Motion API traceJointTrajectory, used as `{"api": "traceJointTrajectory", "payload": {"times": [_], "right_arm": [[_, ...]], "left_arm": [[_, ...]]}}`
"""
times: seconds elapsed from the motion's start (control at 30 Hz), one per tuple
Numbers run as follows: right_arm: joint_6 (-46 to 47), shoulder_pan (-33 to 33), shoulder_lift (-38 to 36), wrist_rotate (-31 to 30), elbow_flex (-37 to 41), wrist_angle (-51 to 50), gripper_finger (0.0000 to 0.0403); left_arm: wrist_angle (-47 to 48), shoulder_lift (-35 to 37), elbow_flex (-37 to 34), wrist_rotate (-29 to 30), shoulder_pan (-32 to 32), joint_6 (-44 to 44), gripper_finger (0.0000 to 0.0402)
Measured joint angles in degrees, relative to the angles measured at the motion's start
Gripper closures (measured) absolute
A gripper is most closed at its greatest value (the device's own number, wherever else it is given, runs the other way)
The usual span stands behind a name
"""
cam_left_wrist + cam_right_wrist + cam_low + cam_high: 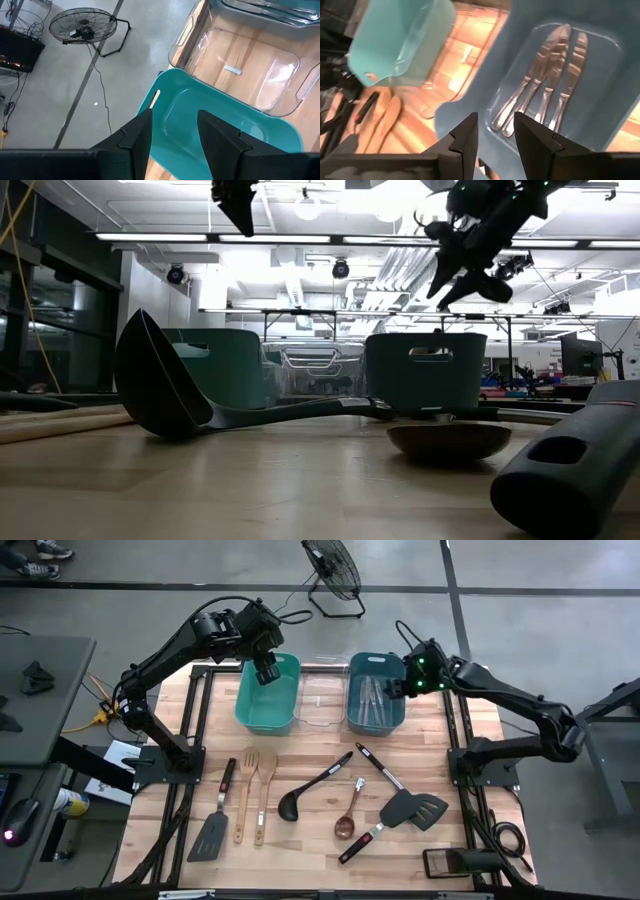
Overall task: Pick & Place Kitchen Items
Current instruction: Put the black slotted spatula into the green bin
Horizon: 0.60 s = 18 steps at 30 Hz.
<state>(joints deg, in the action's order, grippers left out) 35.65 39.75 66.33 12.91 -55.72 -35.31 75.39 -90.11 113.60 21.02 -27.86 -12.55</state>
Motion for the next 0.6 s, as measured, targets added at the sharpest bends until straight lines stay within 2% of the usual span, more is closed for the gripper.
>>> {"api": "traceJointTrajectory", "payload": {"times": [0.3, 0.47, 0.6], "right_arm": [[-5.24, 0.00, -3.16, 6.76, 0.00, 0.00, 0.0286], [-10.63, 0.00, -4.02, 12.14, 0.00, -0.02, 0.0286], [-16.12, 0.00, -5.47, 12.69, 0.01, -0.02, 0.0287]], "left_arm": [[0.00, 0.00, 0.00, -0.22, 0.13, 2.85, 0.0247], [0.29, 0.00, 0.00, -4.31, 0.13, 6.63, 0.0247], [3.20, 0.00, 0.00, -6.84, 0.15, 11.77, 0.0247]]}}
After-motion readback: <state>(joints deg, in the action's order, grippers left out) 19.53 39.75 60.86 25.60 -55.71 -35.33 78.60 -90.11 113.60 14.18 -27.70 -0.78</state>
